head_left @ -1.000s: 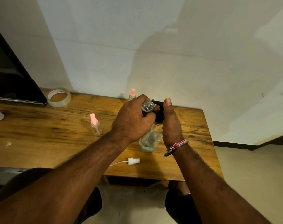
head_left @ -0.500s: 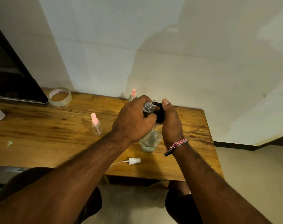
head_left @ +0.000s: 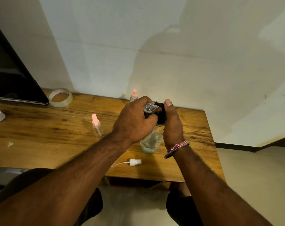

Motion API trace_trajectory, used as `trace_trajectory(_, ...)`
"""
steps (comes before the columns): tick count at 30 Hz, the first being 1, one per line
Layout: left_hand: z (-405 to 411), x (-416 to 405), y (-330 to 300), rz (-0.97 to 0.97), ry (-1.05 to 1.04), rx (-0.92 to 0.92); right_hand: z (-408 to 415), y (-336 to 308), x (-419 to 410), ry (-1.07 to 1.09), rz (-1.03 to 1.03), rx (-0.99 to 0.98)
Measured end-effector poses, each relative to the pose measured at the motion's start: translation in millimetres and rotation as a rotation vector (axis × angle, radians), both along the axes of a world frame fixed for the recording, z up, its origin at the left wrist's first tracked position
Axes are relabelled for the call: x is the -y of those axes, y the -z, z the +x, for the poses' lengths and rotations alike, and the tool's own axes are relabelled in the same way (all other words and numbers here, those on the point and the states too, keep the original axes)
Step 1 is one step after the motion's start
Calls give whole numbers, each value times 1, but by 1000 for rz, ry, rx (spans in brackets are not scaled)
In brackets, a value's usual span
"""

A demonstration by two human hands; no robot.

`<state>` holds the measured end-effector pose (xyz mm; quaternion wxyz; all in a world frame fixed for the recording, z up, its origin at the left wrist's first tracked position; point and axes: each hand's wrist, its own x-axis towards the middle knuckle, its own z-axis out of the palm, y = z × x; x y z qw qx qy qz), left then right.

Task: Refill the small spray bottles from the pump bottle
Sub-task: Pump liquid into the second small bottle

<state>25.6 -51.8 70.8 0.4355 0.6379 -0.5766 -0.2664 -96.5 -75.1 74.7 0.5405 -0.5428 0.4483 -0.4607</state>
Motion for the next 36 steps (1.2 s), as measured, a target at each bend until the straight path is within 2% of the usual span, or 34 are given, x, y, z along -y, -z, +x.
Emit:
trace_trajectory(26,0,0,1,21,-6,3,-2,8,12,31,17,4)
trace_trajectory(36,1,1,-1,4,0,-10,-2,5,4,0,-35,-11)
